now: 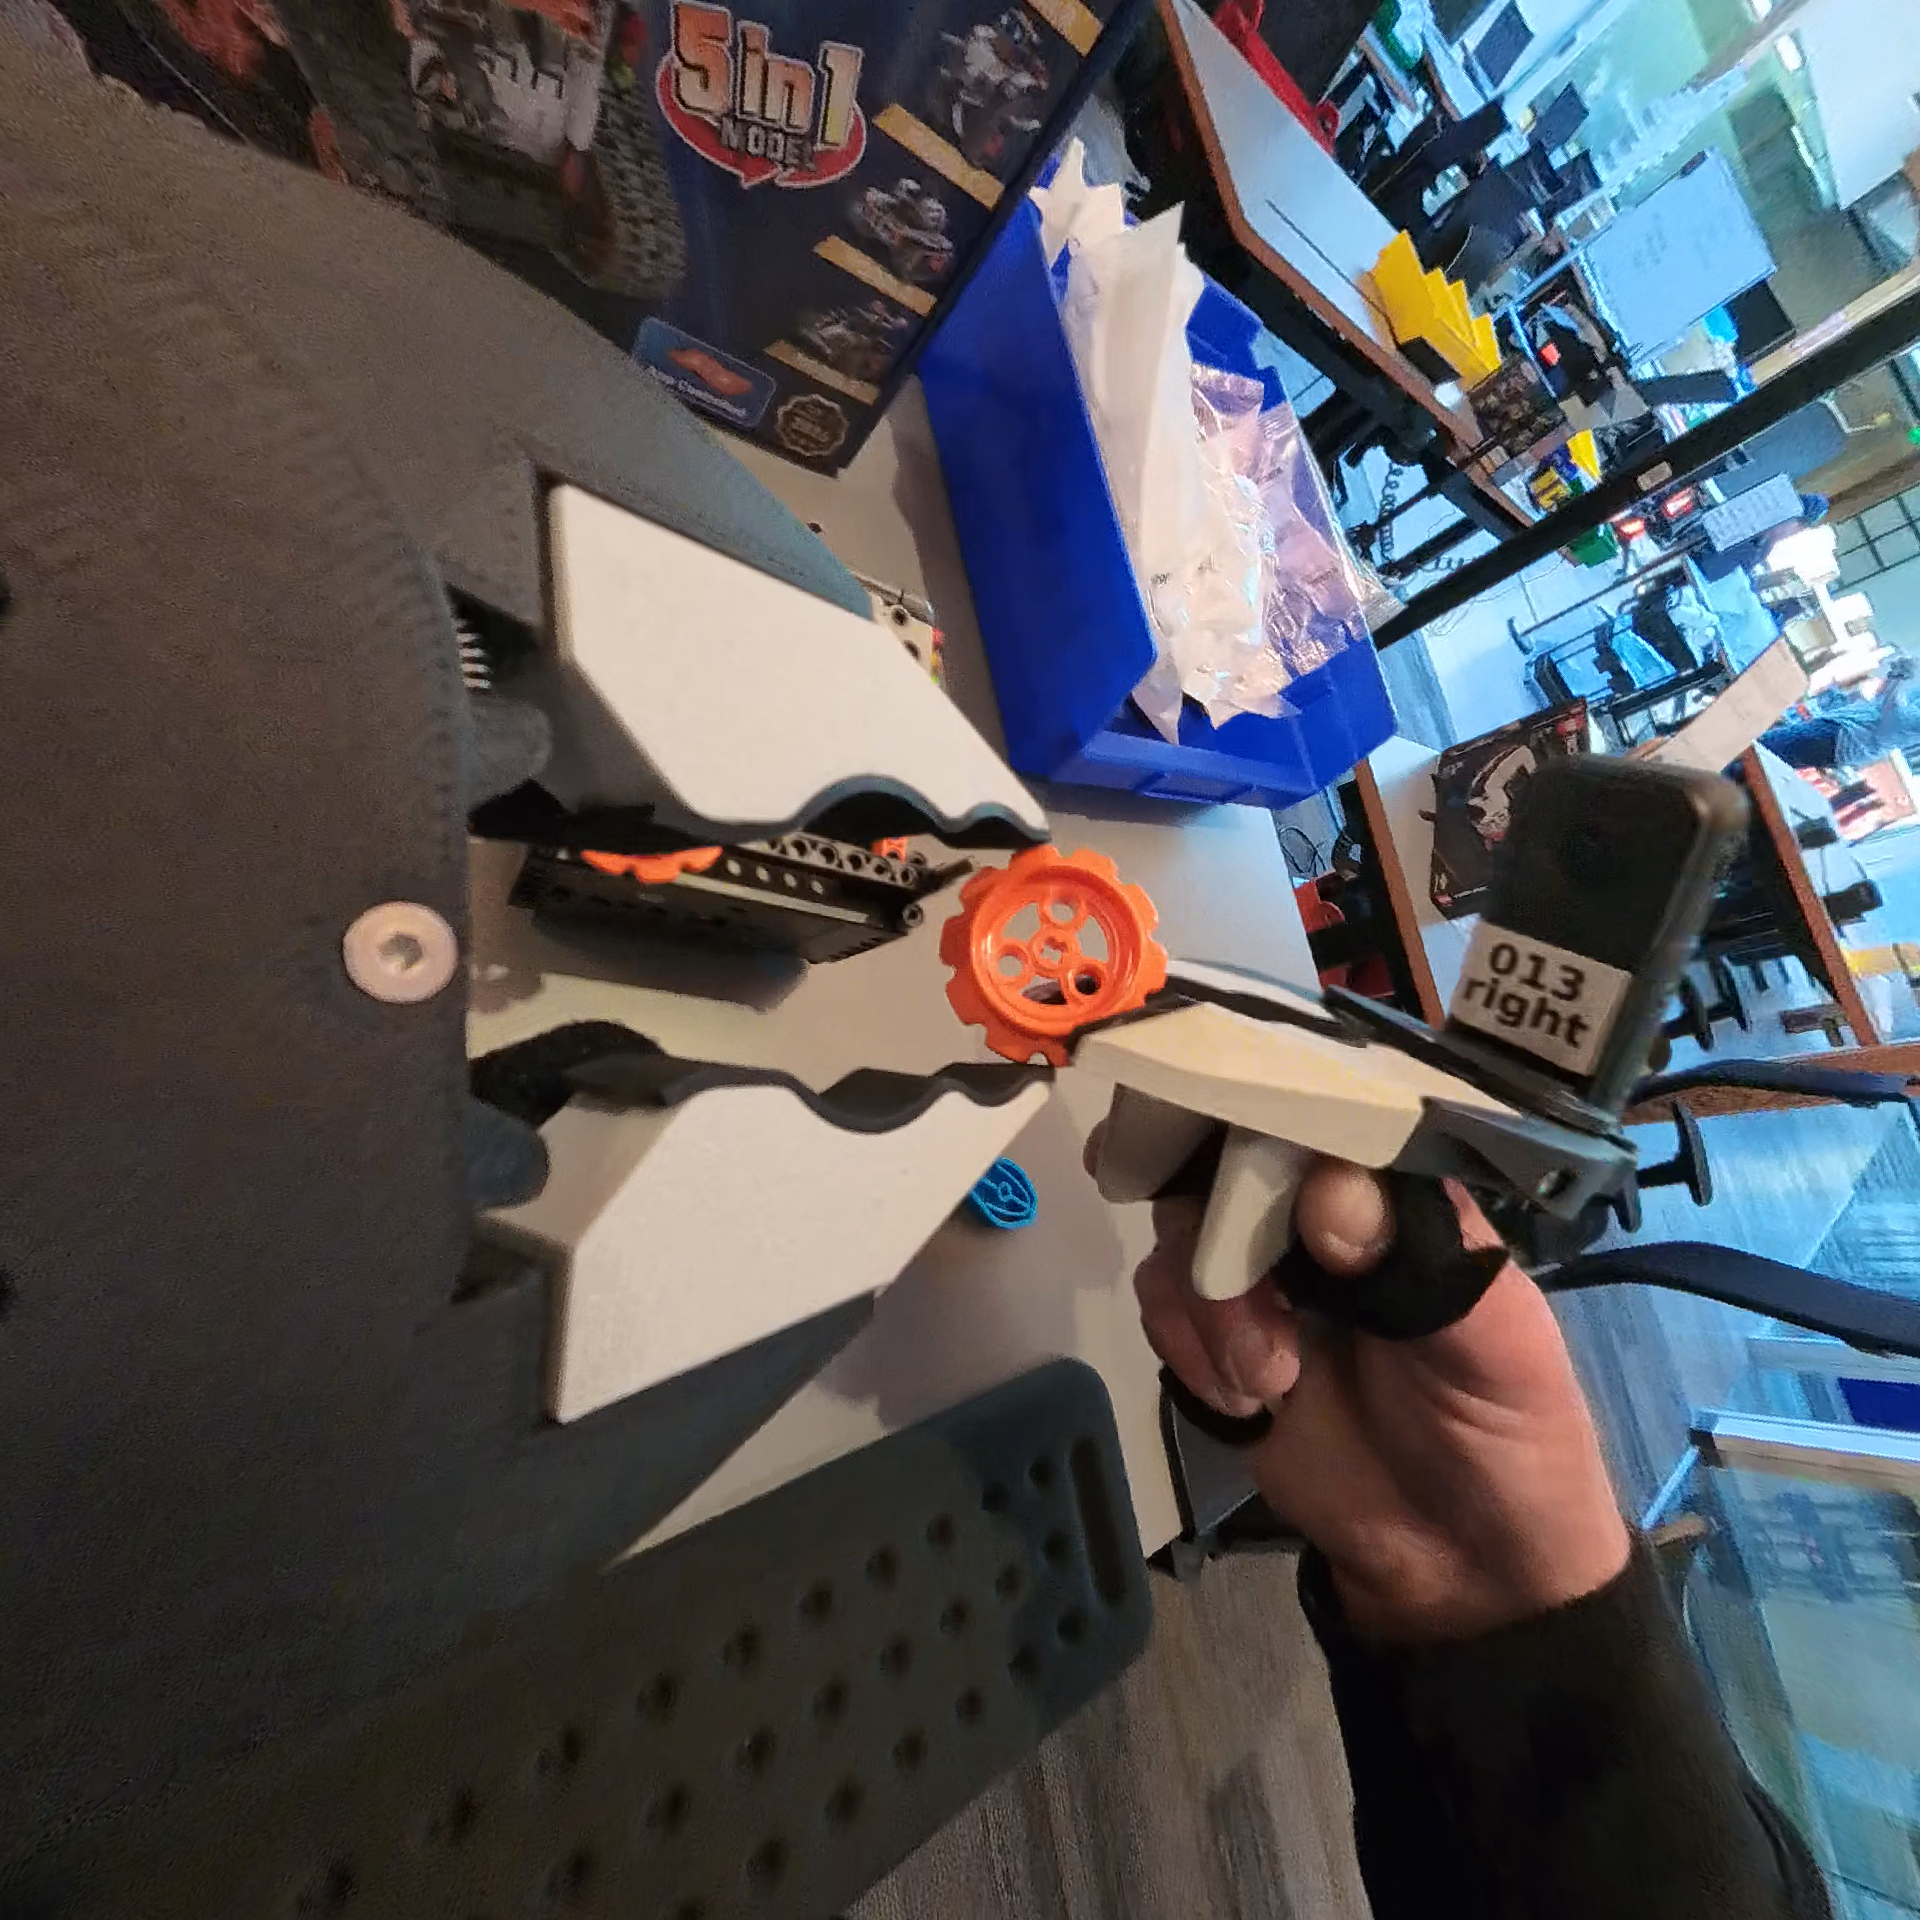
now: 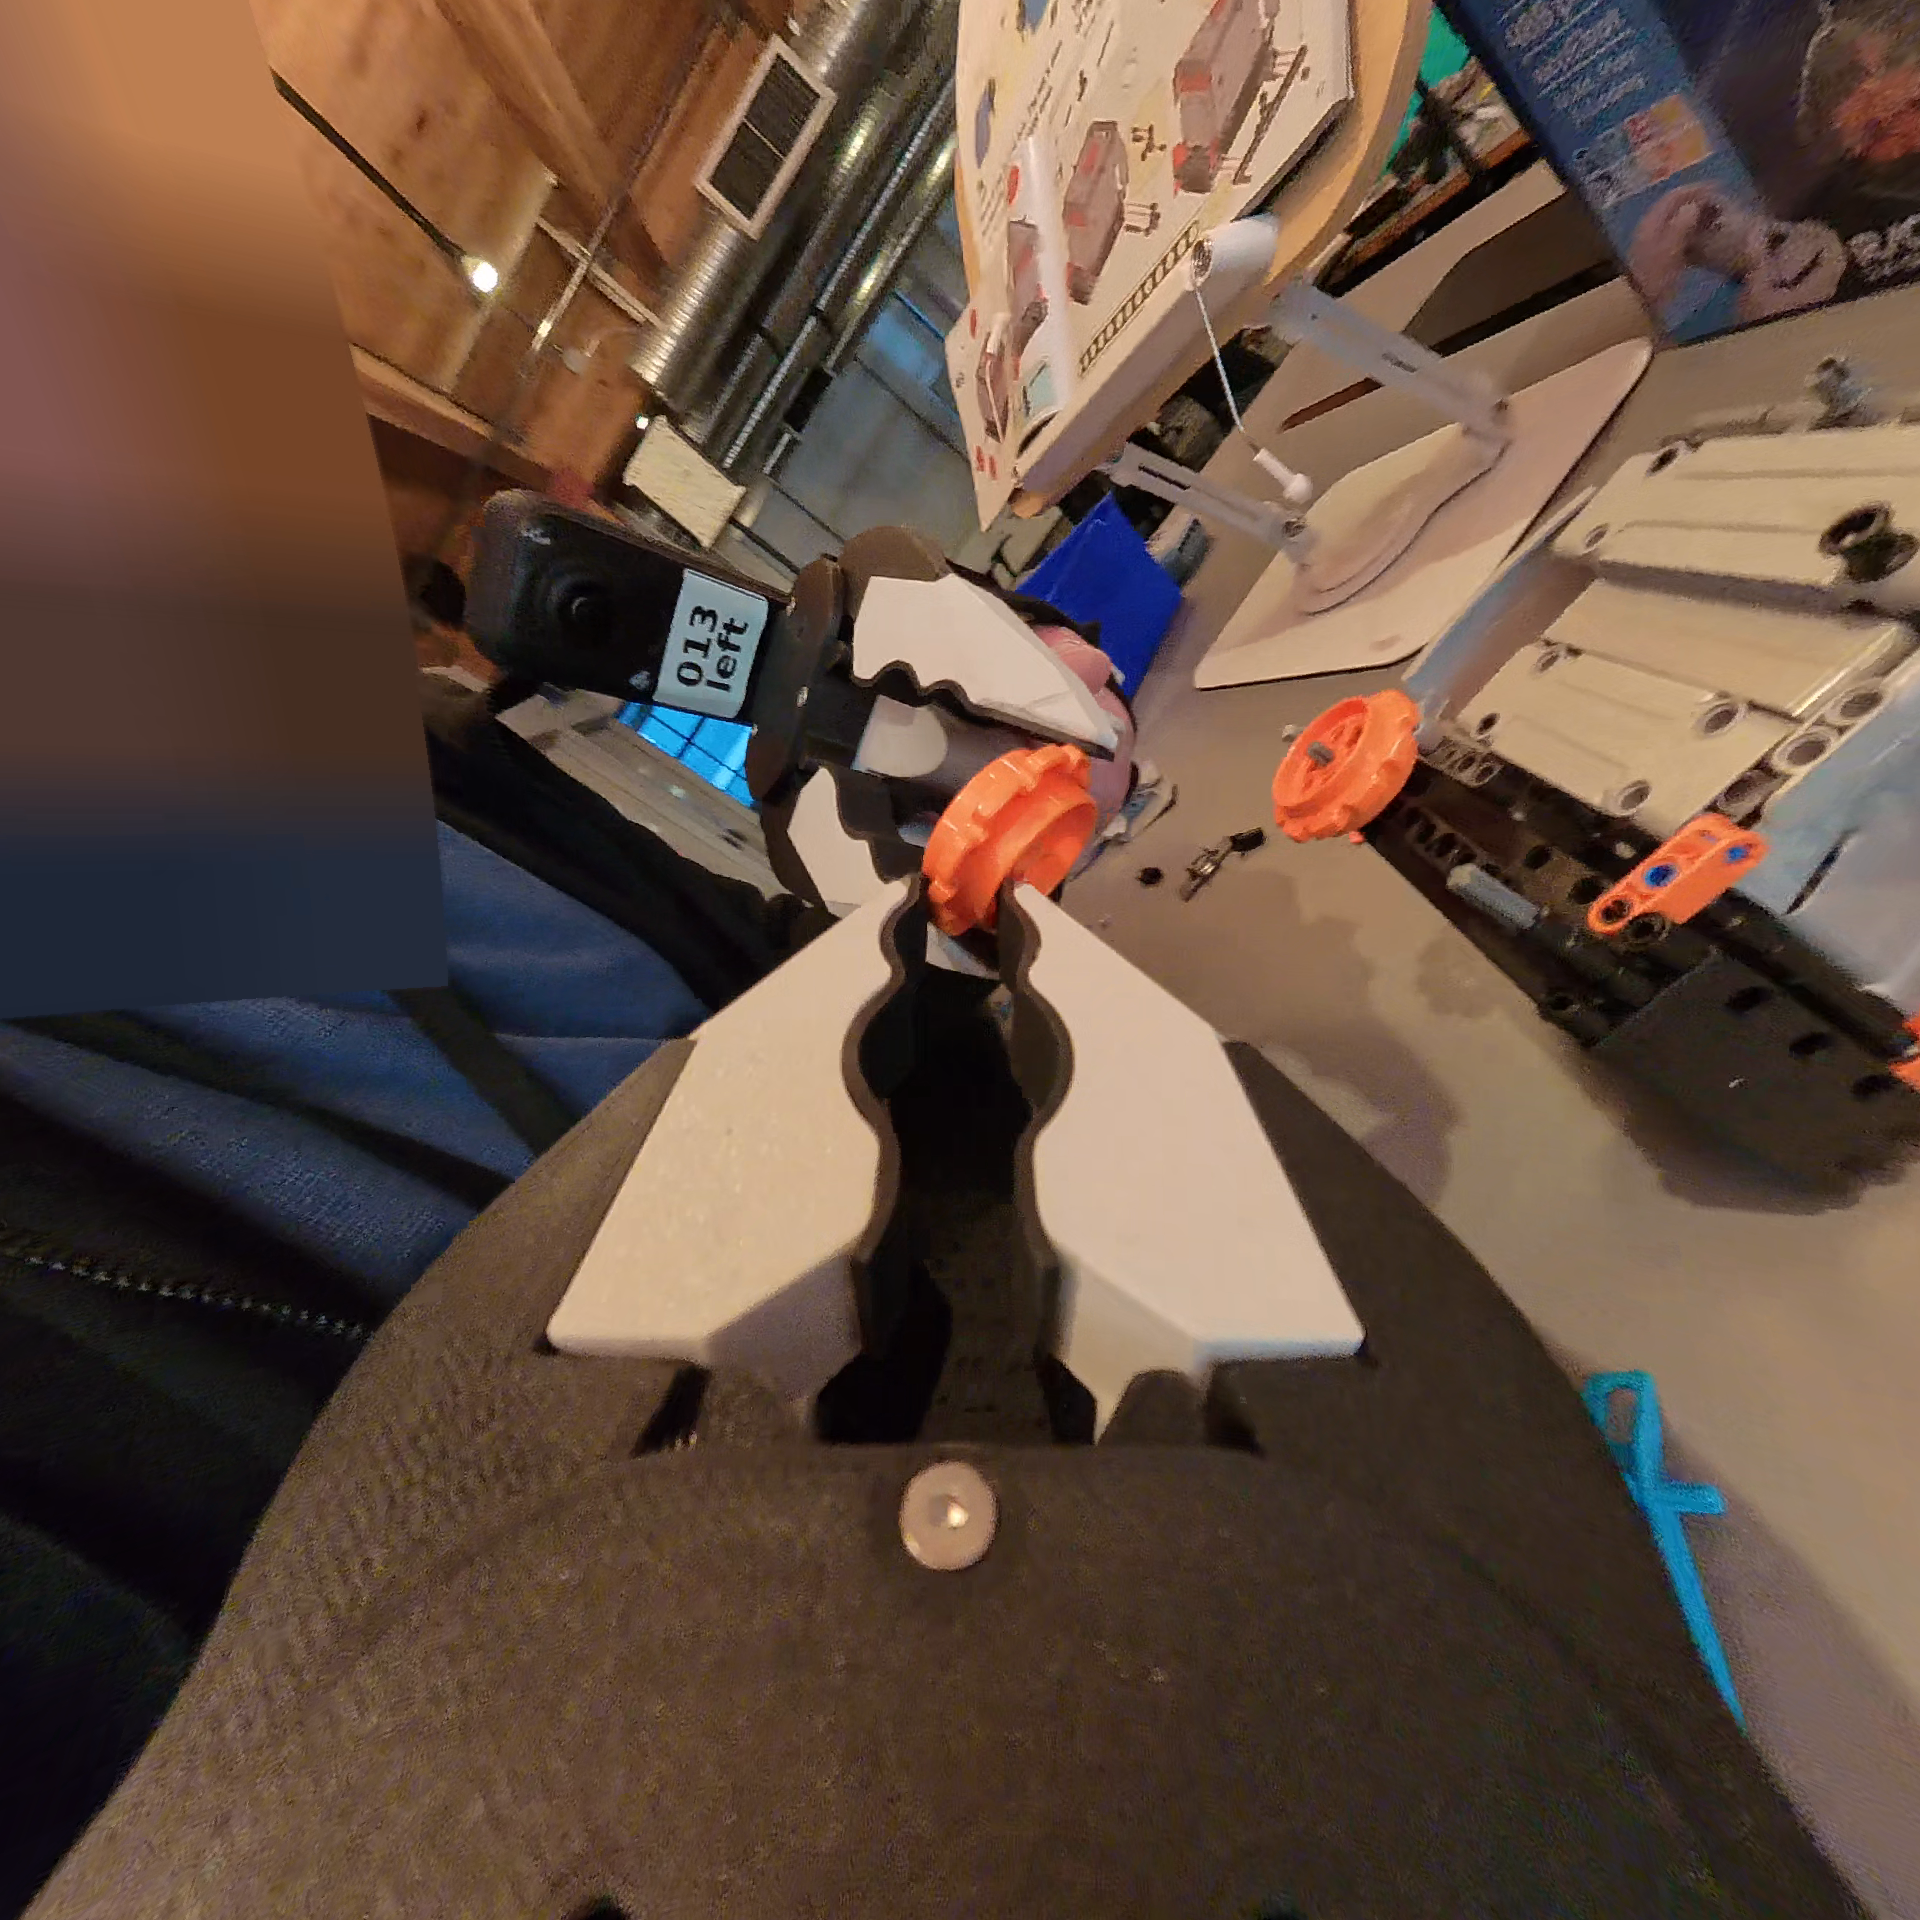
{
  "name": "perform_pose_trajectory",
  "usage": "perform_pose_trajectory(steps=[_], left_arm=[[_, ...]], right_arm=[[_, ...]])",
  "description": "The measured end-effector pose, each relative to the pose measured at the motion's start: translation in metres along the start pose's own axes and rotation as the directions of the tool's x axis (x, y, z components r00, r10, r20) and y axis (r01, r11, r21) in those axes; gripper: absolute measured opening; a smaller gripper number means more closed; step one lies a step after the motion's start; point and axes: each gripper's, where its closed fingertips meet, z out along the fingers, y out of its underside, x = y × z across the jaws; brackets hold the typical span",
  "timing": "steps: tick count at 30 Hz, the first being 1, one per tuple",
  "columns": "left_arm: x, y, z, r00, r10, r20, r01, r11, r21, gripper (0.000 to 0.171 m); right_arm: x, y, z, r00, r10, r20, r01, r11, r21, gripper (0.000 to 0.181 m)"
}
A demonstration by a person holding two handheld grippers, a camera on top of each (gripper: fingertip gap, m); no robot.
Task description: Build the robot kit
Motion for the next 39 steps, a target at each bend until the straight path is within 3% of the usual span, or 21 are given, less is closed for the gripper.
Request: perform_pose_trajectory(steps=[4, 6, 8, 10, 13, 15, 17, 24, 26, 29, 32, 39], left_arm=[[0.001, -0.001, 0.002, 1.0, -0.024, -0.009, 0.024, 1.0, 0.014, 0.039], [0.001, 0.003, 0.004, 1.0, -0.027, -0.003, 0.027, 1.0, -0.01, 0.038], [-0.001, 0.007, 0.005, 1.0, -0.025, 0.001, 0.025, 0.999, -0.041, 0.038], [-0.003, 0.012, 0.006, 1.0, -0.006, 0.008, 0.007, 0.996, -0.088, 0.038], [-0.003, 0.018, 0.007, 1.0, 0.029, 0.005, -0.028, 0.988, -0.155, 0.038], [0.0, 0.021, 0.009, 0.999, 0.041, -0.021, -0.044, 0.98, -0.196, 0.038], [0.001, 0.02, 0.01, 0.997, 0.068, -0.03, -0.072, 0.976, -0.205, 0.038], [0.002, 0.034, 0.013, 0.989, 0.131, -0.063, -0.144, 0.949, -0.28, 0.038], [-0.002, 0.034, 0.014, 0.99, 0.132, -0.044, -0.139, 0.942, -0.306, 0.038], [-0.005, 0.035, 0.015, 0.985, 0.169, -0.036, -0.171, 0.918, -0.357, 0.038], [-0.001, 0.035, 0.02, 0.976, 0.211, -0.049, -0.213, 0.896, -0.388, 0.038], [0.012, 0.048, 0.026, 0.949, 0.294, -0.109, -0.31, 0.822, -0.478, 0.038]], right_arm=[[0.0, 0.0, -0.003, 0.997, 0.06, 0.057, -0.062, 0.998, 0.026, 0.011], [0.005, 0.001, -0.004, 0.998, 0.055, 0.026, -0.056, 0.998, 0.026, 0.011], [0.012, 0.001, -0.006, 0.998, 0.007, -0.062, -0.006, 1.0, 0.014, 0.017], [0.023, -0.002, -0.013, 0.967, -0.105, -0.233, 0.102, 0.994, -0.028, 0.033], [0.024, -0.008, -0.019, 0.792, -0.425, -0.439, 0.354, 0.905, -0.238, 0.037], [0.026, -0.009, -0.016, 0.634, -0.598, -0.491, 0.445, 0.801, -0.401, 0.038], [0.03, -0.004, -0.01, 0.562, -0.673, -0.481, 0.456, 0.737, -0.499, 0.032], [0.044, 0.005, -0.012, 0.608, -0.612, -0.506, 0.362, 0.78, -0.51, 0.037], [0.046, 0.002, -0.012, 0.622, -0.553, -0.555, 0.311, 0.825, -0.472, 0.033], [0.049, -0.001, -0.018, 0.591, -0.511, -0.624, 0.259, 0.853, -0.453, 0.043], [0.044, 0.004, -0.008, 0.632, -0.462, -0.622, 0.21, 0.875, -0.436, 0.048], [0.07, 0.025, -0.009, 0.558, -0.45, -0.697, 0.073, 0.864, -0.499, 0.044]])
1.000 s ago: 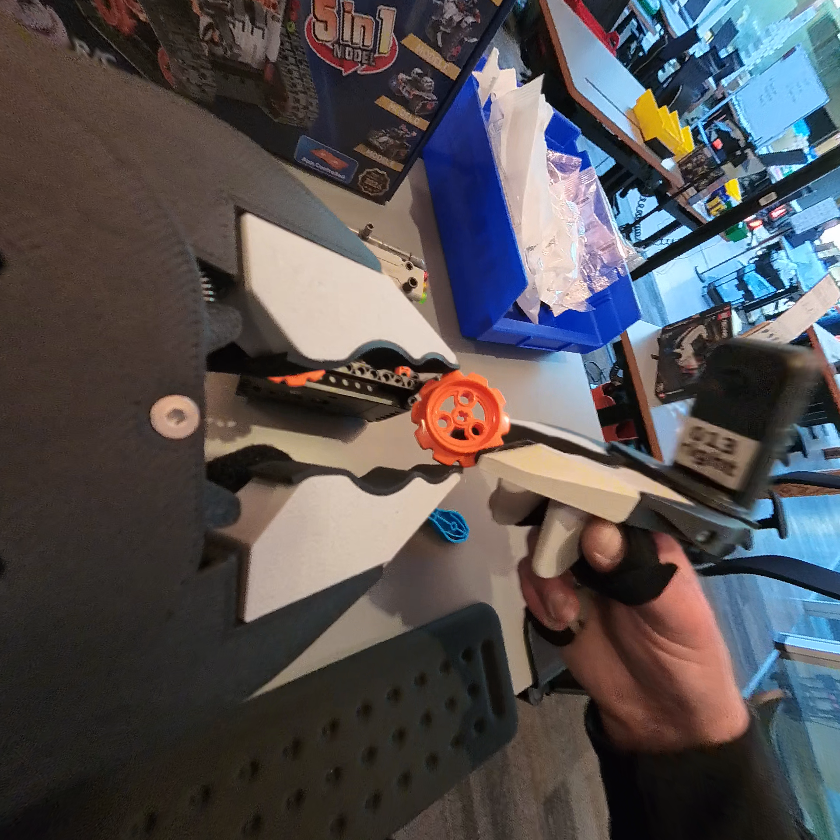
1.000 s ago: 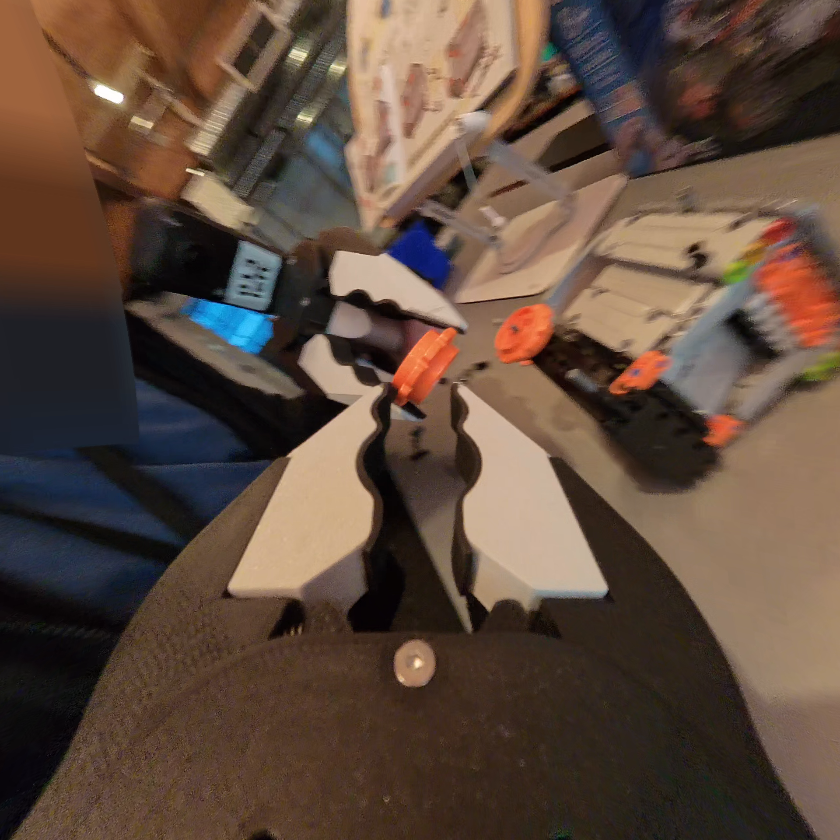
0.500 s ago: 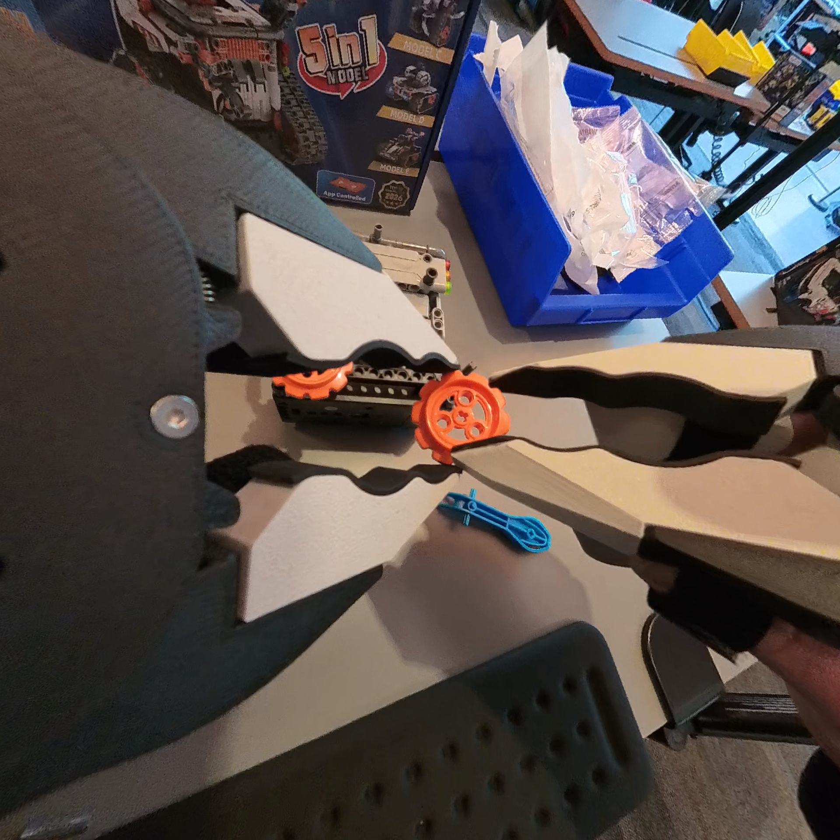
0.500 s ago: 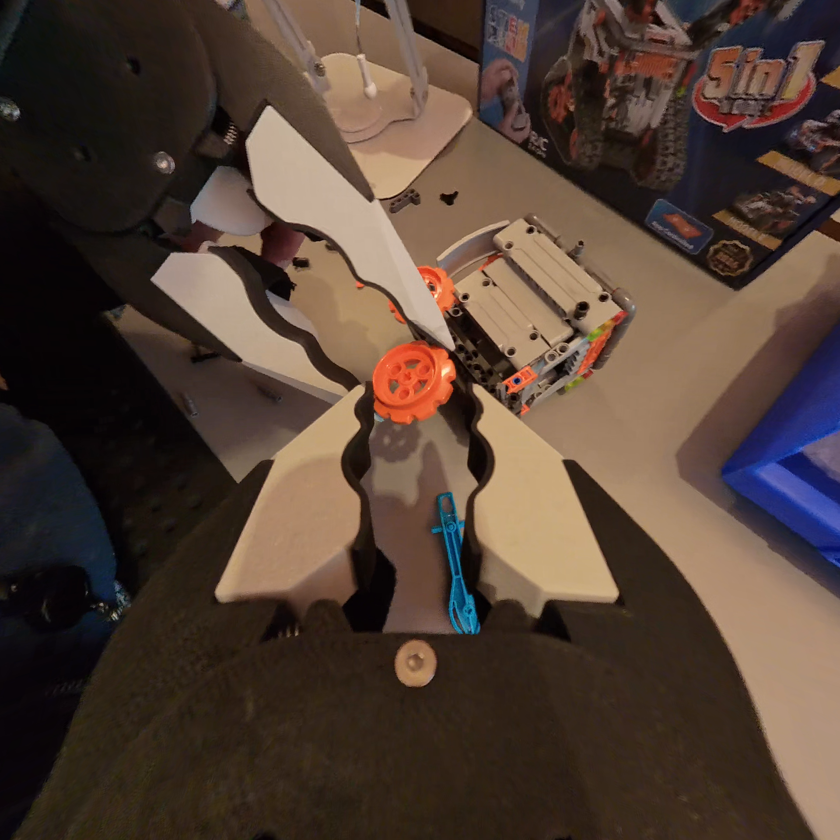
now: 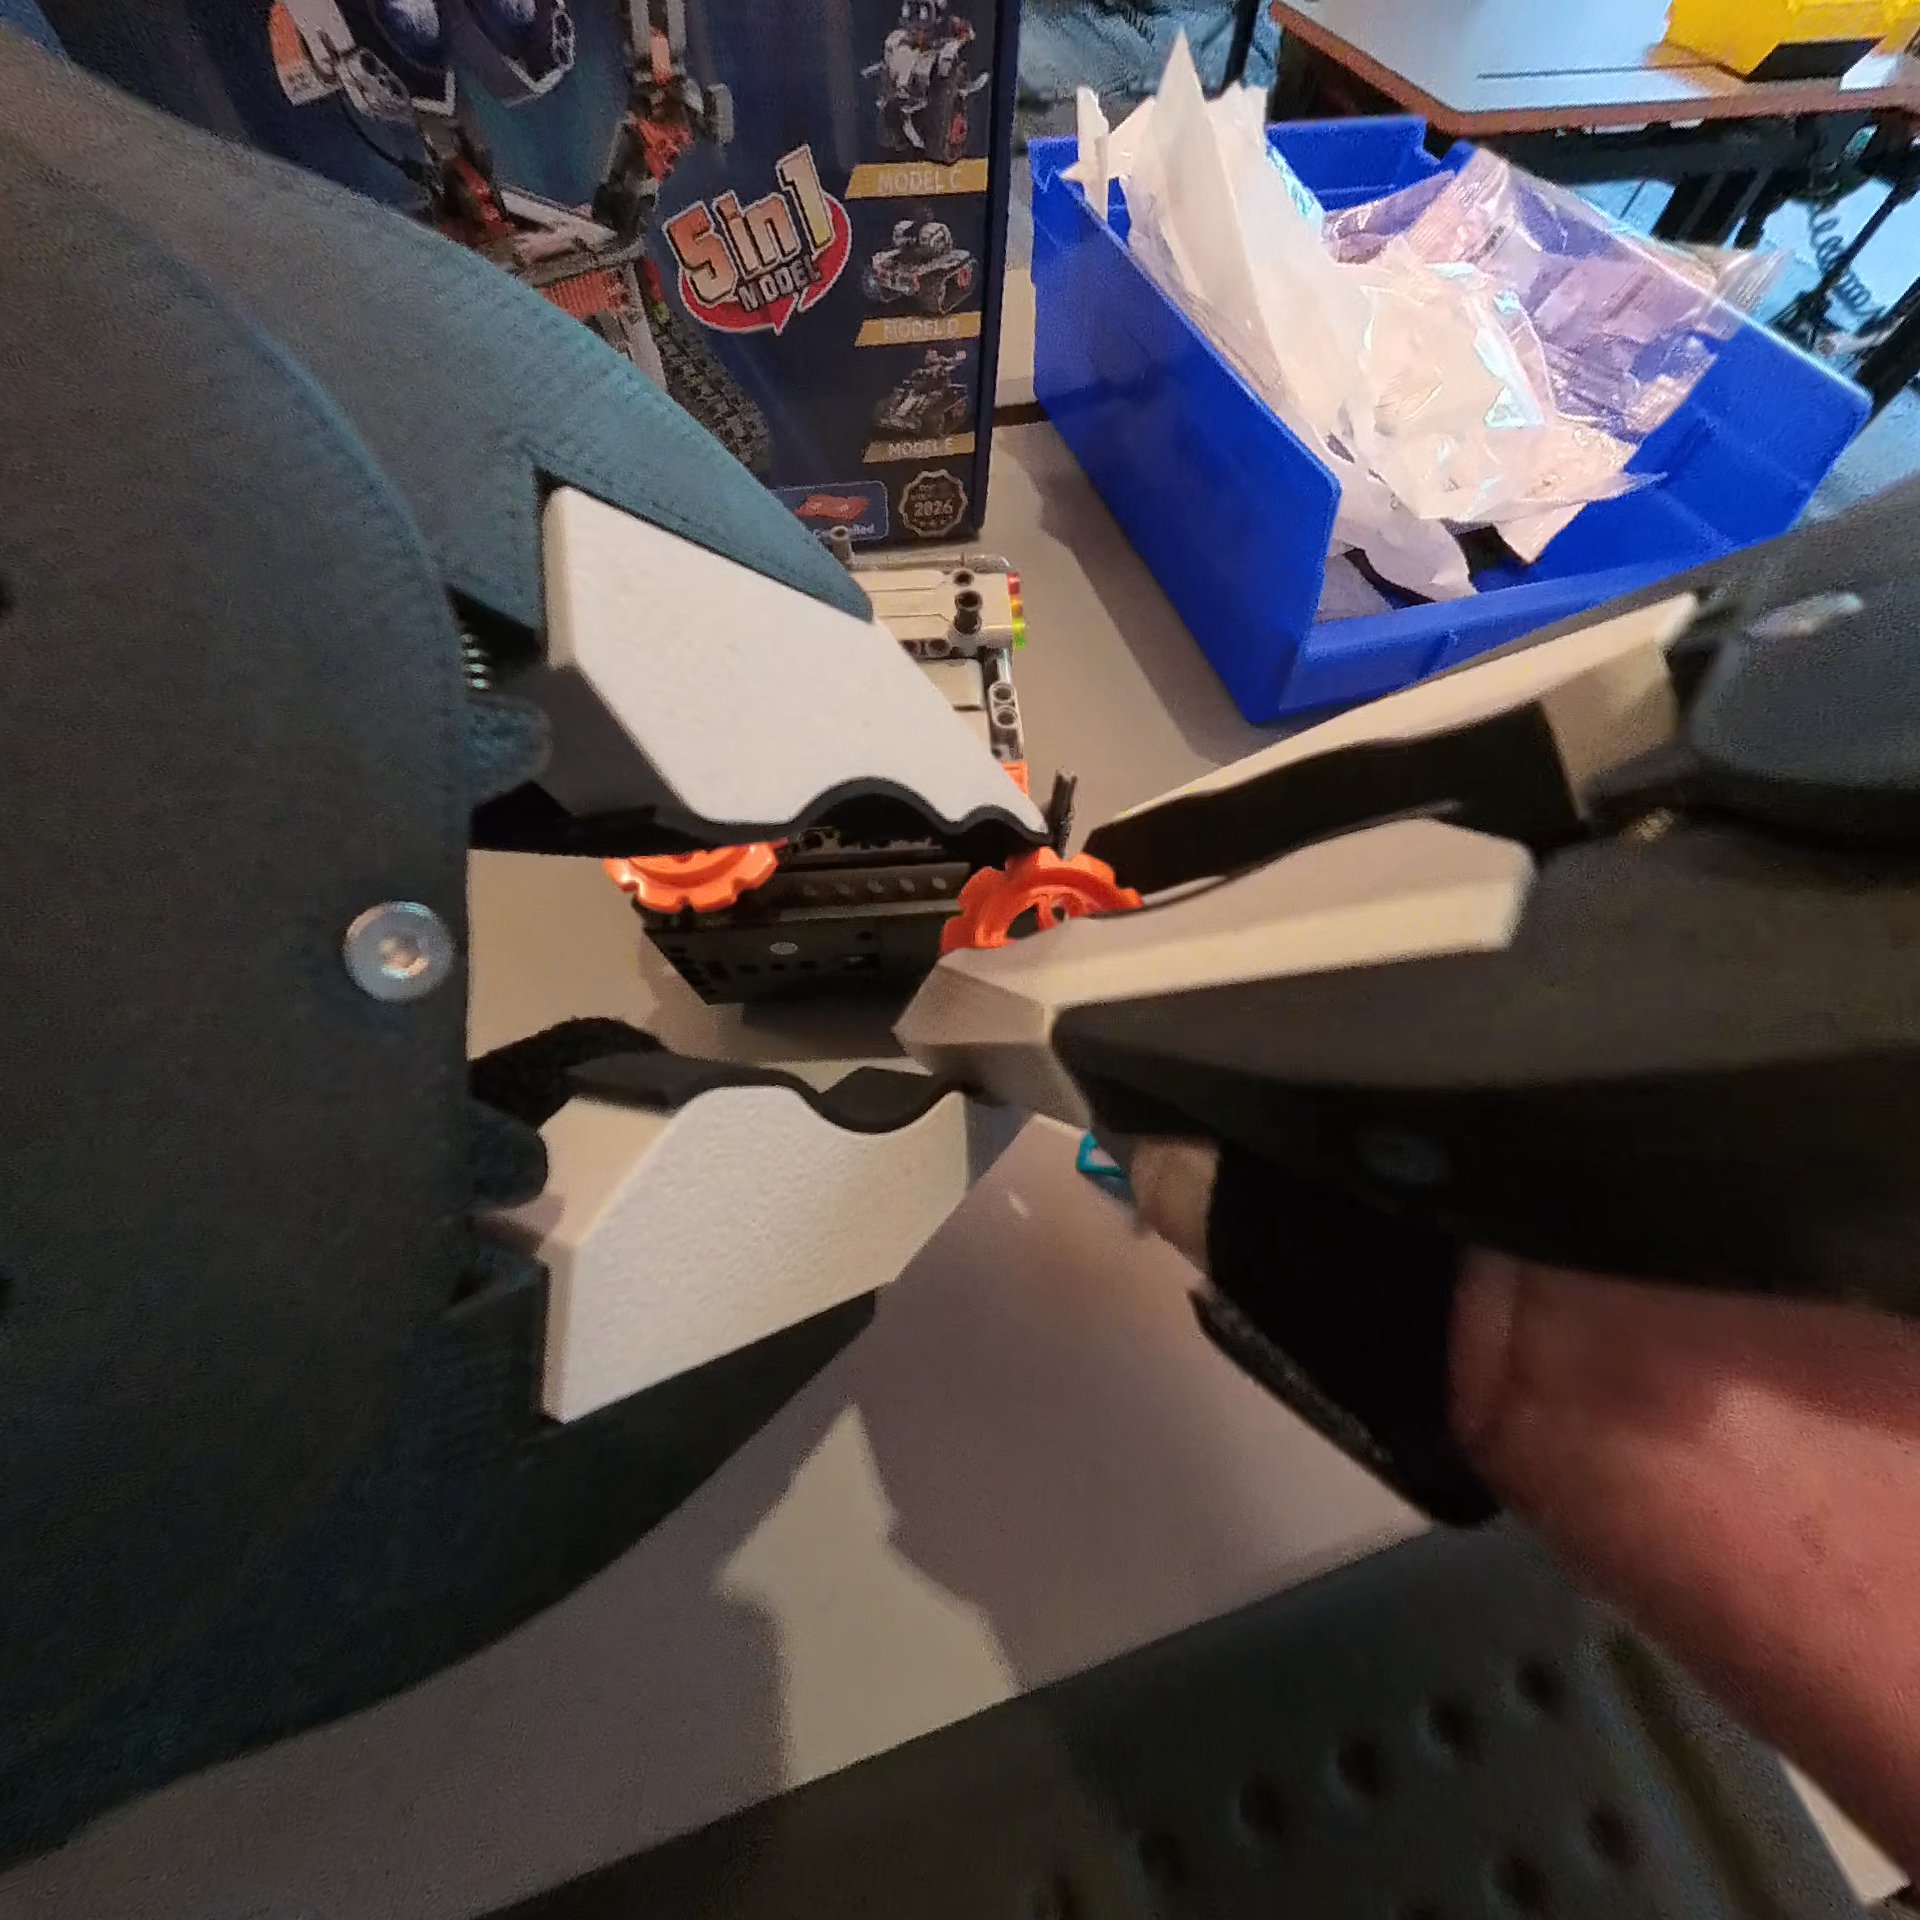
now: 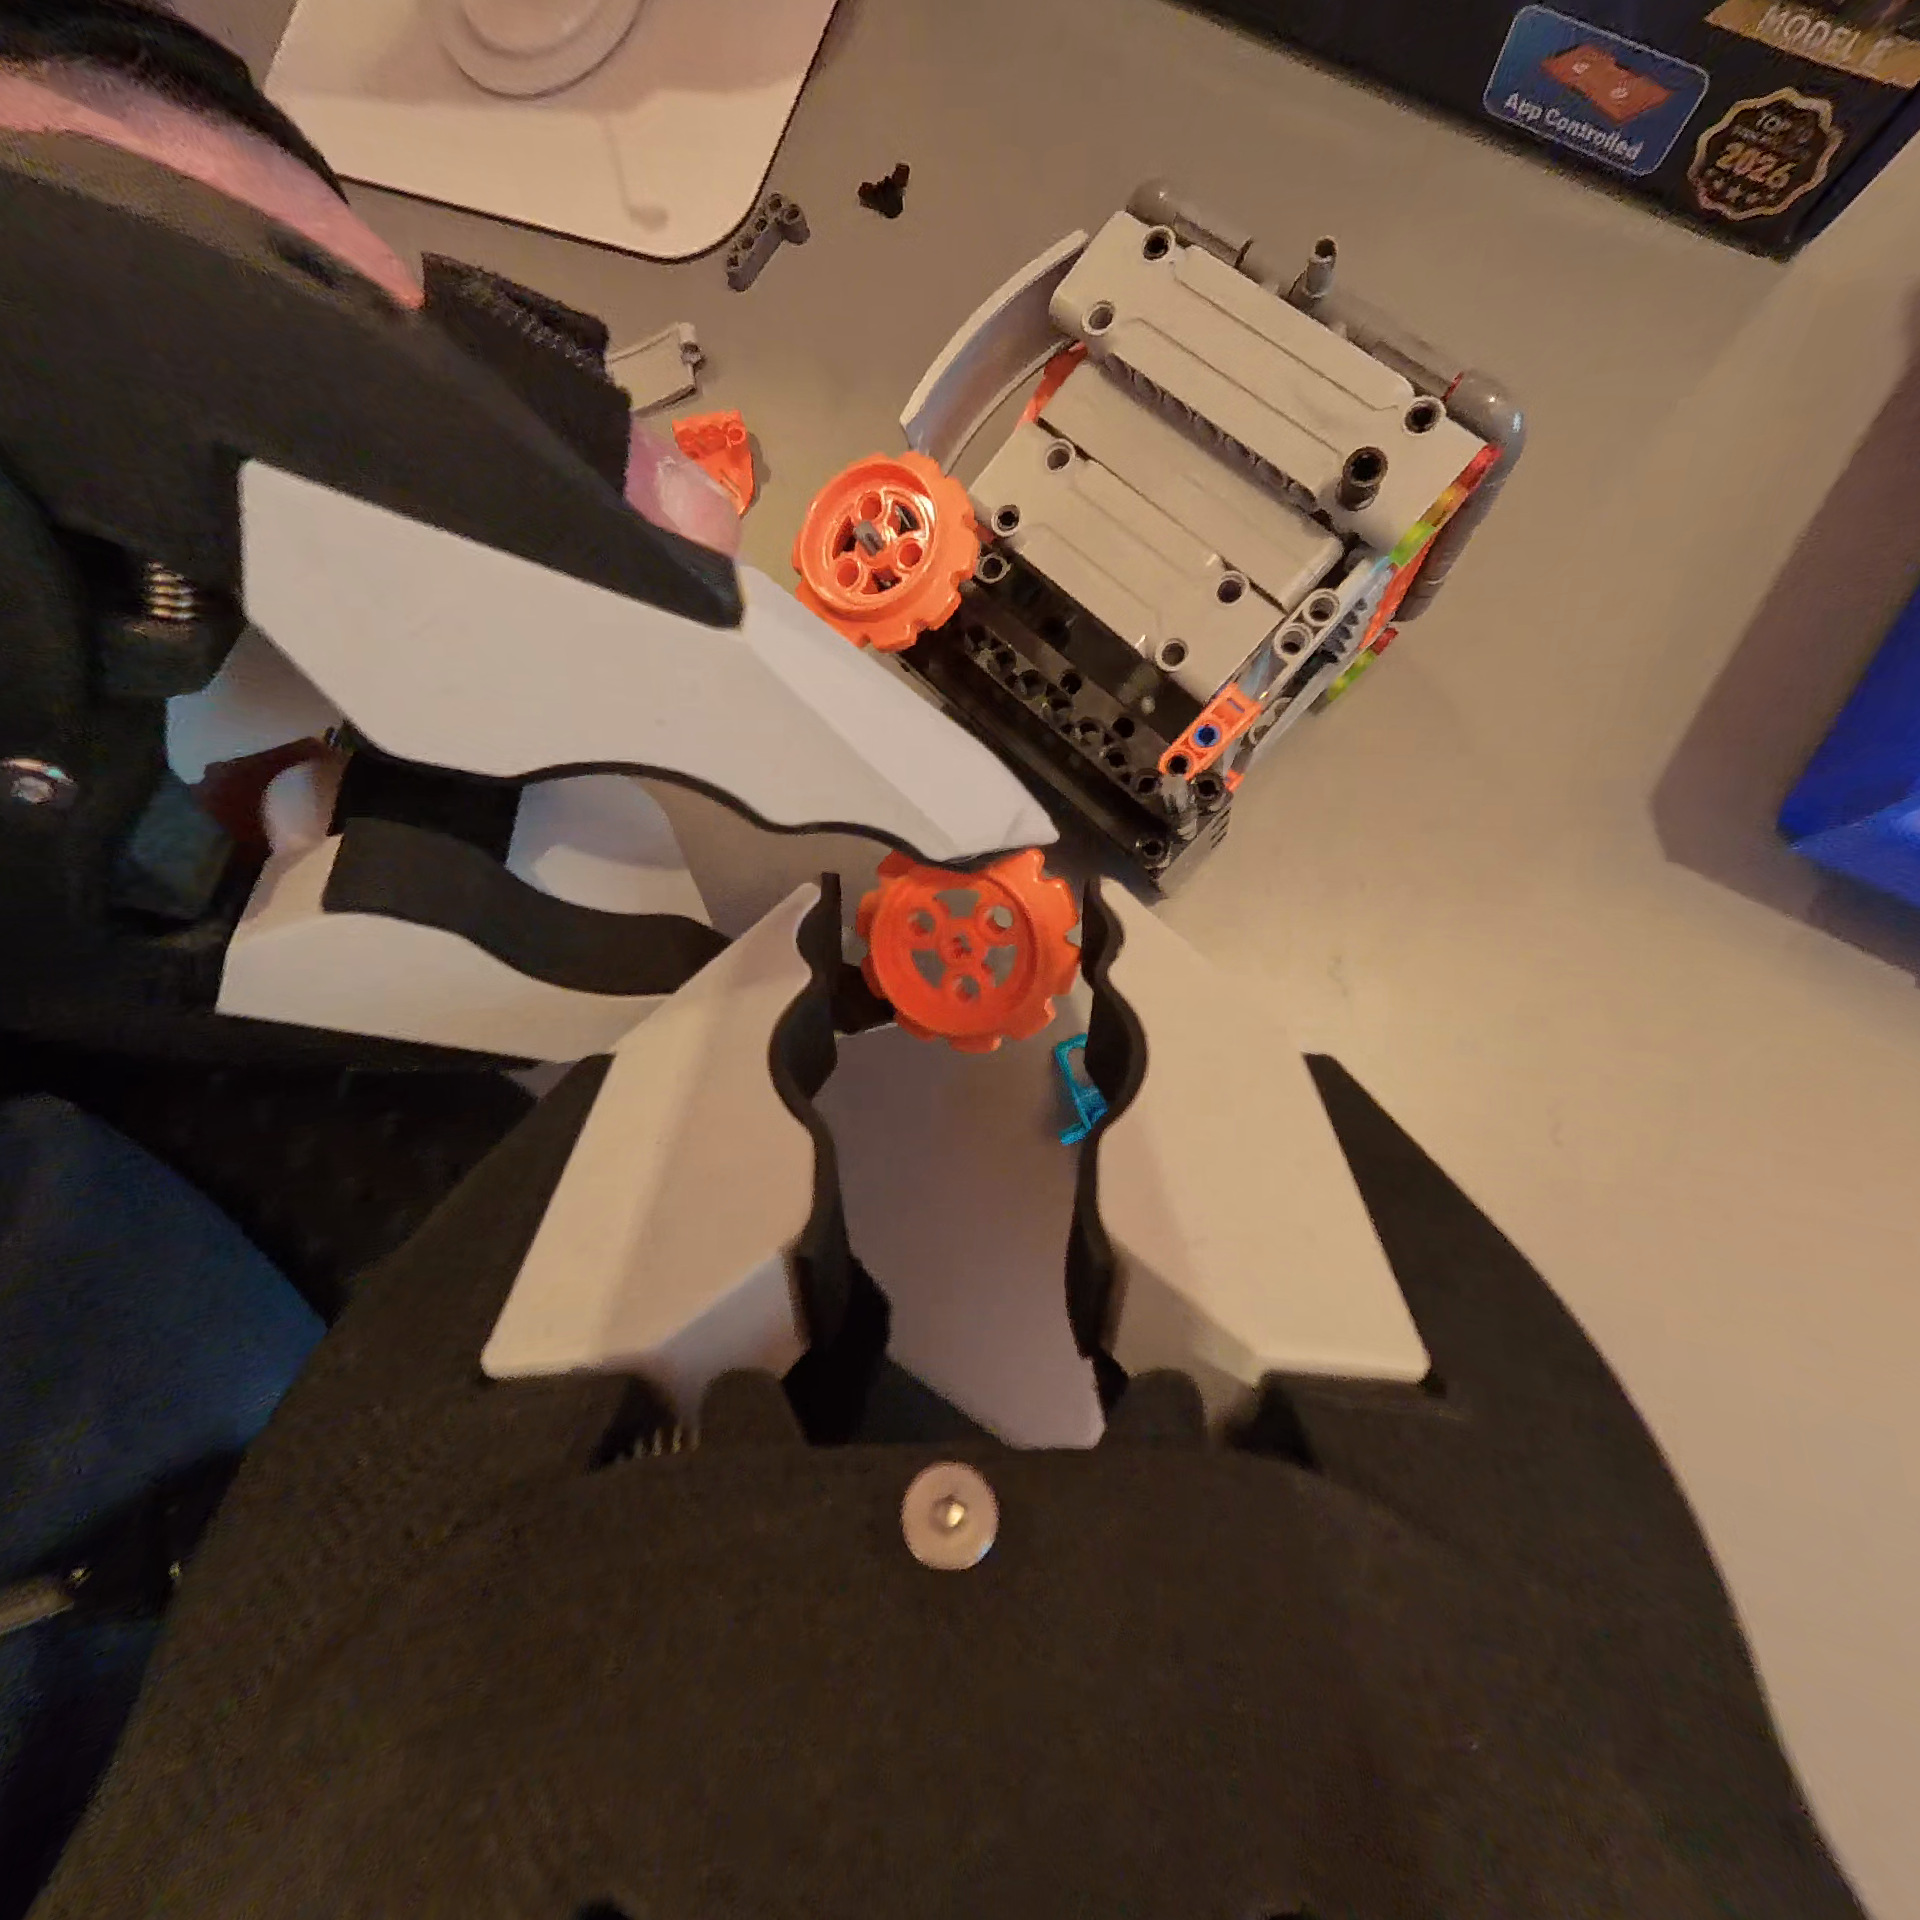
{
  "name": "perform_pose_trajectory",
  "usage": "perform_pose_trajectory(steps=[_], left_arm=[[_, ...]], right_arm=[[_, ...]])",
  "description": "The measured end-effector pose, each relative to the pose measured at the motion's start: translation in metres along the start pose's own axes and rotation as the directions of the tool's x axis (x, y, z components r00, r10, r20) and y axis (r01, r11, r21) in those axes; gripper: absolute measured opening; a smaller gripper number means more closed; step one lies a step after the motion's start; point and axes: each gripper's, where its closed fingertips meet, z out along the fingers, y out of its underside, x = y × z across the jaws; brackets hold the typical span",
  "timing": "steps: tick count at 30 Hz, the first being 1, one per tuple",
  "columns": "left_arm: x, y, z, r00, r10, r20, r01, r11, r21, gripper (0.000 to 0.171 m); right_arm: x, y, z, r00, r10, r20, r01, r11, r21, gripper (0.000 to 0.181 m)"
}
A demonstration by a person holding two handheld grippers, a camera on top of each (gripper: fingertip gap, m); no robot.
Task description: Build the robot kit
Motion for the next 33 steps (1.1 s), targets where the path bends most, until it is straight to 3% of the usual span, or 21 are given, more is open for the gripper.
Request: perform_pose_trajectory(steps=[15, 33], left_arm=[[-0.031, -0.001, 0.006, 0.982, -0.172, 0.079, 0.161, 0.979, 0.126, 0.038], [-0.043, 0.006, 0.018, 0.968, -0.241, 0.077, 0.231, 0.967, 0.111, 0.037]], right_arm=[[0.026, -0.026, -0.003, 0.993, -0.048, -0.108, 0.058, 0.994, 0.095, 0.04], [0.038, -0.033, 0.006, 0.997, -0.073, -0.036, 0.076, 0.992, 0.105, 0.039]])
